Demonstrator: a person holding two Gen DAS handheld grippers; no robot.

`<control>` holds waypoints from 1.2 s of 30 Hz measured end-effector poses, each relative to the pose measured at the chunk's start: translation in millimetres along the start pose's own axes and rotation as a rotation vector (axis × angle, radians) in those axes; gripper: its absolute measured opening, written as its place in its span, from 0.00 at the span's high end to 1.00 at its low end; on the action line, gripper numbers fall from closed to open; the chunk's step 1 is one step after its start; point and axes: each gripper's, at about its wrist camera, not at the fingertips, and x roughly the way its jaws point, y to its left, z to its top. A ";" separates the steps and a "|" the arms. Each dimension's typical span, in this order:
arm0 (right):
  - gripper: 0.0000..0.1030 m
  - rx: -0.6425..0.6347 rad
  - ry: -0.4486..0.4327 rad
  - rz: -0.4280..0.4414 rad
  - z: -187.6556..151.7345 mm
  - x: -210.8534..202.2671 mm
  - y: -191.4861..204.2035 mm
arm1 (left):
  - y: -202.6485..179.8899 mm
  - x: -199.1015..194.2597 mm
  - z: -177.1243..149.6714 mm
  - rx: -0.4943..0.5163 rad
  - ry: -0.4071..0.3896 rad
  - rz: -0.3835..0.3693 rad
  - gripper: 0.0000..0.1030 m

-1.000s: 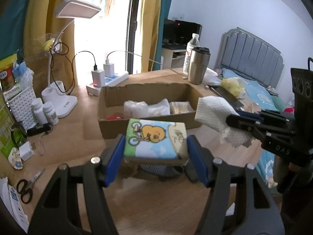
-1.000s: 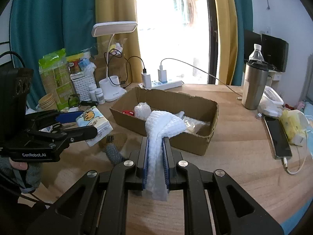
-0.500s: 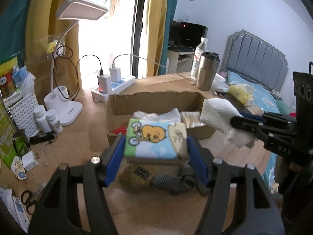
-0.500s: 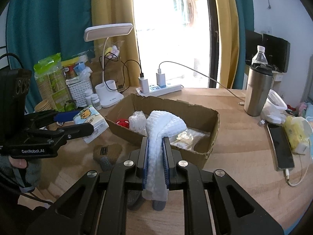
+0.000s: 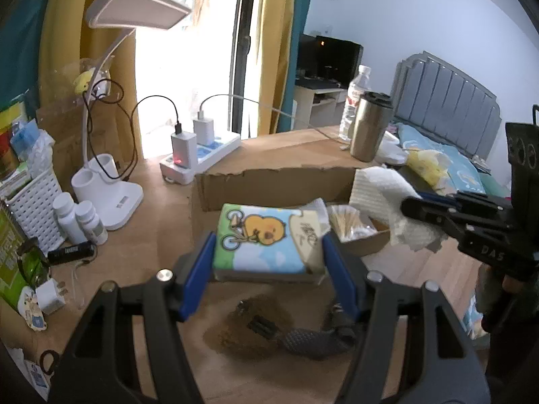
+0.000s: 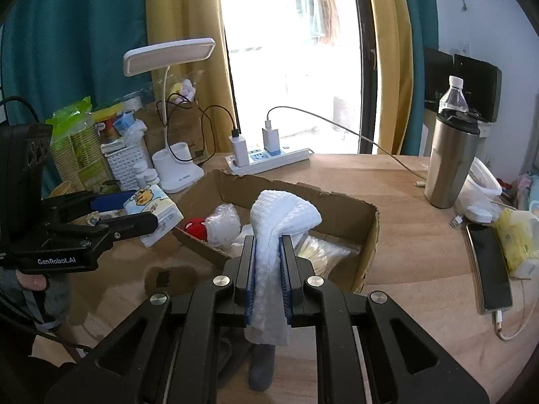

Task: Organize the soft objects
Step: 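Carry the bubble-wrap sheet and tissue pack over the cardboard box and lower them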

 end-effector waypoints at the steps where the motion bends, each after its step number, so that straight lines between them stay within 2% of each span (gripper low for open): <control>1: 0.86 0.001 0.001 -0.002 0.9 1.5 -1.2 | 1.3 1.6 0.9 -0.002 0.001 0.001 0.36; 21: 0.86 0.027 0.021 -0.066 8.9 25.9 -42.5 | -12.4 50.1 21.5 0.002 0.034 -0.037 0.36; 36: 0.86 0.082 0.027 -0.070 8.8 40.3 -72.2 | -35.5 91.7 29.9 0.025 0.088 -0.077 0.36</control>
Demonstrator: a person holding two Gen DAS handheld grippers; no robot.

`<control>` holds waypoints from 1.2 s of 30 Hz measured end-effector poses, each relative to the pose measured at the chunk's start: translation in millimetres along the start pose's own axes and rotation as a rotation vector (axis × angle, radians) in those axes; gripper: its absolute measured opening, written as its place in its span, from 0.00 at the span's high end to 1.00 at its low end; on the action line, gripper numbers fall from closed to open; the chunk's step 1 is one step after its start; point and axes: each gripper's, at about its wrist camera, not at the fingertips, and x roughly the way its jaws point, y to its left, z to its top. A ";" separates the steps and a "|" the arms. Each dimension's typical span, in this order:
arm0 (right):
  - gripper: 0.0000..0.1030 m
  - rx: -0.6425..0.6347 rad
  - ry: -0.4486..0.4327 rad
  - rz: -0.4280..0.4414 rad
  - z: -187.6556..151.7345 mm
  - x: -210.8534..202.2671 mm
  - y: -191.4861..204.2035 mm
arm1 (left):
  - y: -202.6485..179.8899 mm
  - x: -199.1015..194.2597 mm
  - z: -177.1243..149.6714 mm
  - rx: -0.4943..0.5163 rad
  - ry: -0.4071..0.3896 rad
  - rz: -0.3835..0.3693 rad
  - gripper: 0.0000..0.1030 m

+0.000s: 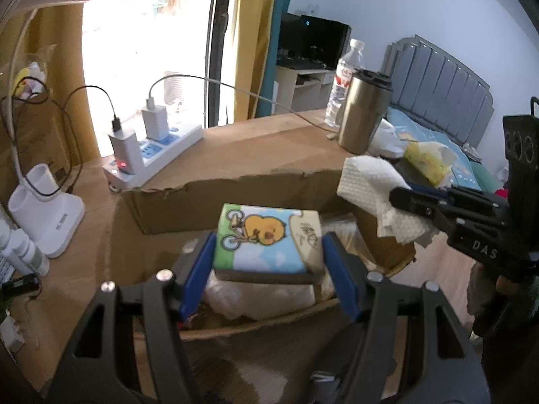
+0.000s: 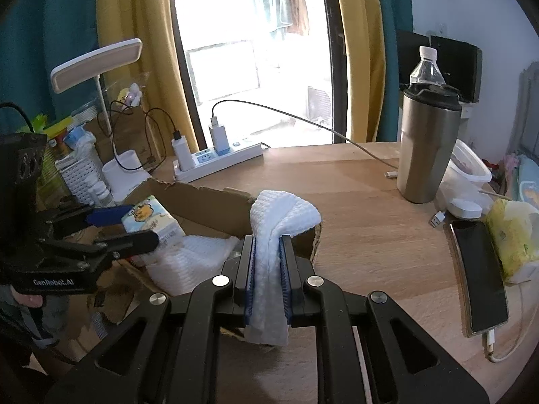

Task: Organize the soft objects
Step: 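Carry the bubble-wrap sheet and tissue pack over the cardboard box and lower them, then open both tools to drop the items into the box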

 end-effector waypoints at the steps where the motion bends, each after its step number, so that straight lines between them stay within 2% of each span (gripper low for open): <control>1: 0.86 0.001 0.004 0.002 0.3 2.2 -0.5 | -1.4 2.7 0.8 0.004 0.003 -0.002 0.36; 8: 0.84 0.019 0.012 0.012 -0.5 13.0 -5.3 | -5.5 17.4 8.0 0.006 0.017 -0.011 0.36; 10: 0.76 0.022 0.009 0.011 -0.2 13.5 -6.3 | -6.4 21.4 9.4 0.004 0.021 -0.011 0.36; 15: 0.47 0.017 -0.009 0.023 -1.1 12.4 -7.3 | -9.3 33.5 11.9 0.004 0.040 -0.017 0.36; 19: 0.47 0.025 -0.014 0.005 -3.6 11.9 -12.2 | -11.1 39.9 13.5 -0.002 0.057 -0.021 0.36; 24: 0.47 0.052 0.020 -0.024 -8.6 19.1 -23.8 | -15.0 44.0 13.7 0.011 0.070 -0.008 0.35; 28: 0.47 0.071 0.038 -0.030 -12.3 21.5 -28.1 | -15.4 42.2 14.2 0.012 0.066 -0.011 0.28; 36: 0.47 0.066 0.029 -0.028 -11.7 15.2 -24.1 | -17.5 31.2 14.2 0.013 0.048 -0.007 0.27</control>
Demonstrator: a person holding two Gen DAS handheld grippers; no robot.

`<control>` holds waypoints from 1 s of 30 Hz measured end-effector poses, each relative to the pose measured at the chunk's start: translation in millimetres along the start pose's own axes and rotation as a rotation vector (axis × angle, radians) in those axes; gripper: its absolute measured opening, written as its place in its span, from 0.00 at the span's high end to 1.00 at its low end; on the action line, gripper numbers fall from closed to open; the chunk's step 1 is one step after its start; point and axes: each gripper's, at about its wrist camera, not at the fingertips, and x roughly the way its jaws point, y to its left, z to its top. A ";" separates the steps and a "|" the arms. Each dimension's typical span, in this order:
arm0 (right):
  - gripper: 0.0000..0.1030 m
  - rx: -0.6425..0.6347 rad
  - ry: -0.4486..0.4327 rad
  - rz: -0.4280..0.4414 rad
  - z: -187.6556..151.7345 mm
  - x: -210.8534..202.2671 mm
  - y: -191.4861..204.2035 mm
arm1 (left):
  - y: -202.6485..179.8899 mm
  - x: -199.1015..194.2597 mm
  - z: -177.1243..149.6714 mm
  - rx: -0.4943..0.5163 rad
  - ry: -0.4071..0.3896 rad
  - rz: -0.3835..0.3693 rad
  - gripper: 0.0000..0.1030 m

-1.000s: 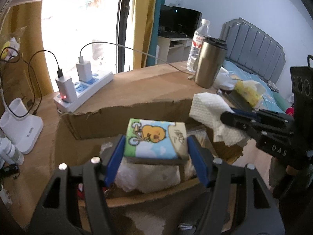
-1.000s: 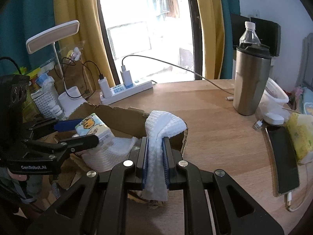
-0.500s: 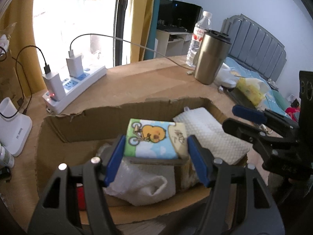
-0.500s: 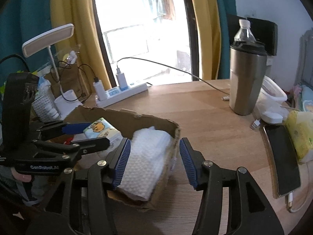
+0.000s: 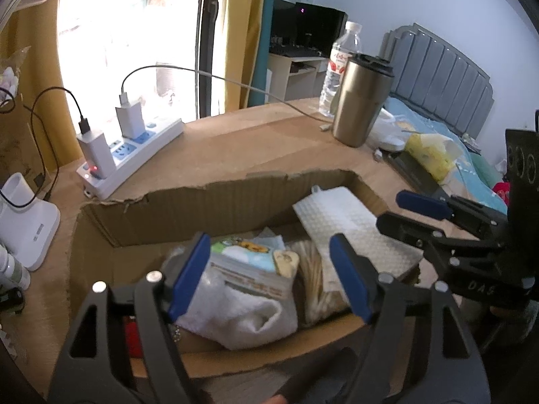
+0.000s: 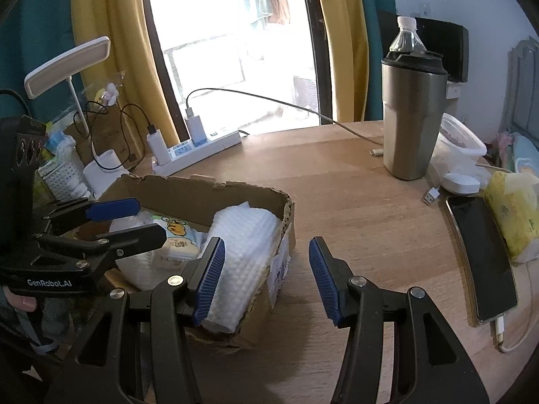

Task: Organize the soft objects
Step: 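Open both tools to drop the items into the box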

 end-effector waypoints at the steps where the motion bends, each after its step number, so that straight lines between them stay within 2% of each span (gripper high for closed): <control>1: 0.47 -0.001 -0.001 0.000 0.1 -0.8 0.5 | -0.4 -1.8 -0.2 0.001 -0.003 0.000 0.27; 30: 0.47 -0.048 -0.066 -0.011 -7.2 -58.0 40.7 | -1.6 -73.7 -24.4 -0.006 -0.105 0.003 0.27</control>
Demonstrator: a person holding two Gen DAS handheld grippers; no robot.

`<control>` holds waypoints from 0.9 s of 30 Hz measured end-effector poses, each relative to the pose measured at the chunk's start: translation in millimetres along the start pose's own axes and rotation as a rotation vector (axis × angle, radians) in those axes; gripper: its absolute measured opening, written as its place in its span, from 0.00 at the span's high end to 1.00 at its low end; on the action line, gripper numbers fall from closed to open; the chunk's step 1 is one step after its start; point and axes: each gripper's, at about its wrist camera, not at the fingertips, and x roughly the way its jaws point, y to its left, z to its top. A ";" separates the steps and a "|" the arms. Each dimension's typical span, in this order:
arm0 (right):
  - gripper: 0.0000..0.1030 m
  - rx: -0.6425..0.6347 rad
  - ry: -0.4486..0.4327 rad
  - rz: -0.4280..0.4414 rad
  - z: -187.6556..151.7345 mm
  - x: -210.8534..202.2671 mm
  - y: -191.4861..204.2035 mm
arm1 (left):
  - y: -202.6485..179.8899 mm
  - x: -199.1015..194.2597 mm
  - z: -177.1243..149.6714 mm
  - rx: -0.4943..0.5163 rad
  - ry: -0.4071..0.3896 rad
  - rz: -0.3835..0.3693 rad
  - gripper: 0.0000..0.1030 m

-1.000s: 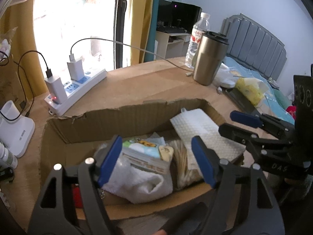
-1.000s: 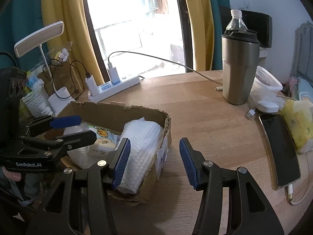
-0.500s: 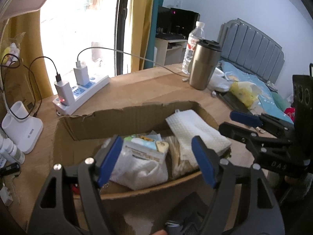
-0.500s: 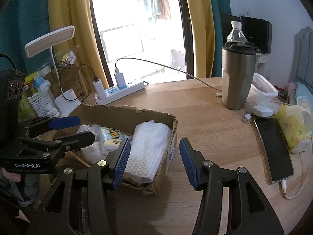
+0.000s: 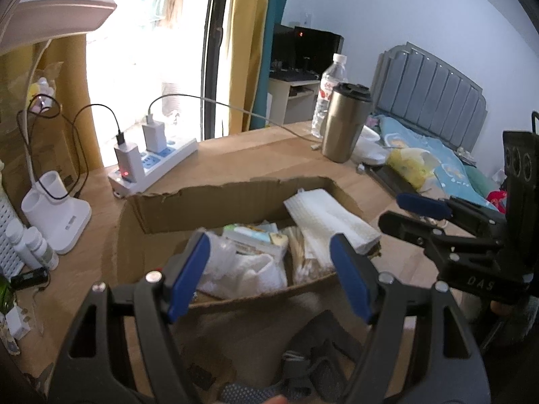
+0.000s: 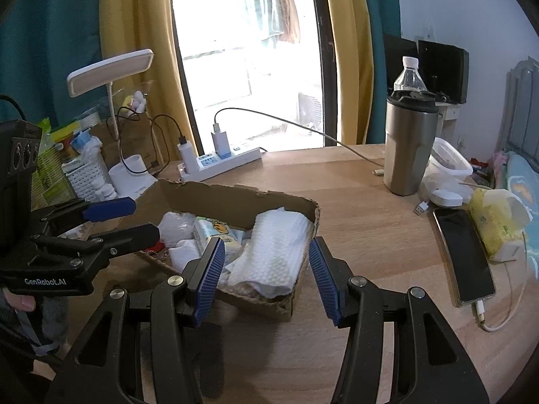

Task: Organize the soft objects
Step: 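Open both tools to drop the items into the box, then grasp the grey dotted gloves with the right tool while the left tool grasps the brown fuzzy pouch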

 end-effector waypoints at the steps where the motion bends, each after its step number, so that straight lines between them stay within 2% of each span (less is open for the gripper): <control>1: 0.47 -0.002 -0.001 0.000 -0.4 -1.8 2.1 | 0.5 -2.5 -1.1 -0.001 -0.003 0.001 0.27; 27: 0.46 -0.080 0.006 0.034 -13.7 -19.6 63.5 | 32.2 -58.4 -46.5 -0.067 -0.040 0.032 0.27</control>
